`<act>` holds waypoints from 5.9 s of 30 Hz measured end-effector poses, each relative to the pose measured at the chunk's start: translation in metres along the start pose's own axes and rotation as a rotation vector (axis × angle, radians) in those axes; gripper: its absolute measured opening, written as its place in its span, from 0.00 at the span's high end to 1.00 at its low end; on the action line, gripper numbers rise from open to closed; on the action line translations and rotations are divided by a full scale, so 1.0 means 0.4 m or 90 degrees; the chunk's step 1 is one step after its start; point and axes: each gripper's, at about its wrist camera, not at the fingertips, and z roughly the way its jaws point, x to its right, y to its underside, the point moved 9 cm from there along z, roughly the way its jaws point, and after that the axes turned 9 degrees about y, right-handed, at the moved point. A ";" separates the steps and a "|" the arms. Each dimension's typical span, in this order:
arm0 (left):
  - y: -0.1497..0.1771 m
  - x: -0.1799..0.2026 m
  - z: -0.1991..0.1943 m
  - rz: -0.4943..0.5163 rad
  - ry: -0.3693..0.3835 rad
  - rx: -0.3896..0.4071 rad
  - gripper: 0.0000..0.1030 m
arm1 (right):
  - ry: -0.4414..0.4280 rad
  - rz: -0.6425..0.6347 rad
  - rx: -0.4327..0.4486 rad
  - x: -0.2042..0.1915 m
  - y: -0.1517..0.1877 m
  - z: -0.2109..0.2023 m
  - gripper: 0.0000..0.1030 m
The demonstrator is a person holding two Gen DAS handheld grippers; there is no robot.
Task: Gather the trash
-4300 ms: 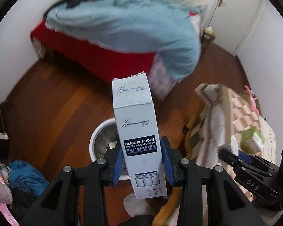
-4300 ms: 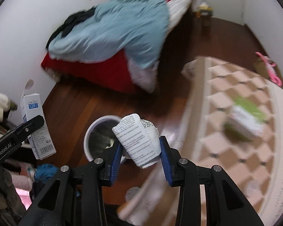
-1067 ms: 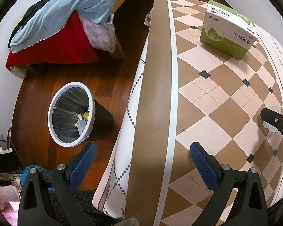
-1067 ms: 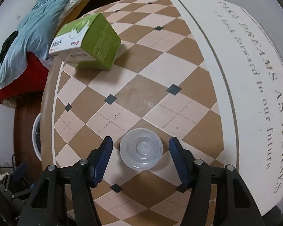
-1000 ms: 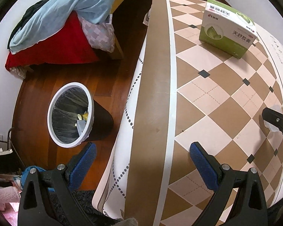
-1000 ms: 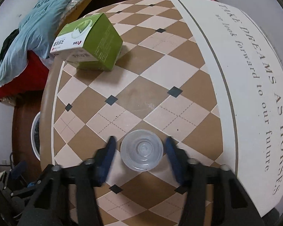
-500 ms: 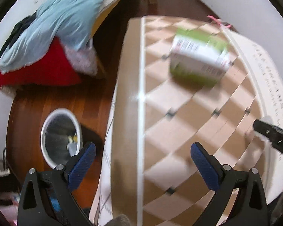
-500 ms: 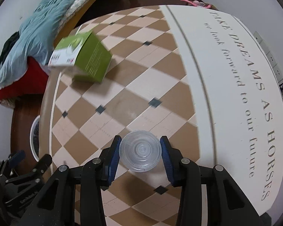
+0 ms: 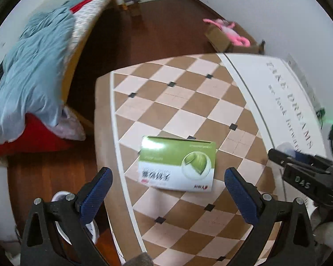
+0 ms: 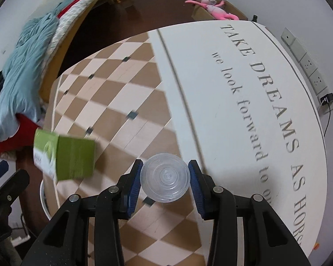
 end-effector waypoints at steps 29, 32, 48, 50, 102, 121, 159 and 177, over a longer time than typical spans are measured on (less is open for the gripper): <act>0.022 -0.132 -0.166 -0.072 -0.044 0.138 0.15 | 0.019 -0.053 0.047 -0.037 0.003 -0.074 0.58; 0.068 -0.209 -0.256 -0.099 -0.058 0.171 0.15 | 0.008 -0.069 0.069 -0.077 0.008 -0.131 0.58; 0.569 -0.753 -0.502 -0.328 -0.141 0.189 0.15 | -0.180 -0.278 0.098 -0.740 0.323 -0.357 0.58; 0.635 -0.823 -0.446 -0.376 -0.120 0.156 0.15 | -0.188 -0.308 0.084 -0.821 0.381 -0.338 0.58; 0.886 -0.706 -0.611 -0.435 -0.150 0.185 0.01 | -0.169 -0.455 0.061 -0.928 0.674 -0.380 0.01; 0.884 -0.526 -0.914 -0.399 -0.048 0.320 0.01 | -0.317 -0.468 0.126 -0.742 0.725 -0.829 0.00; 0.930 -0.457 -1.044 -0.377 -0.033 0.375 0.01 | -0.382 -0.493 0.154 -0.692 0.810 -1.031 0.00; 0.924 -0.440 -1.060 -0.370 -0.032 0.377 0.01 | -0.393 -0.507 0.160 -0.687 0.823 -1.058 0.00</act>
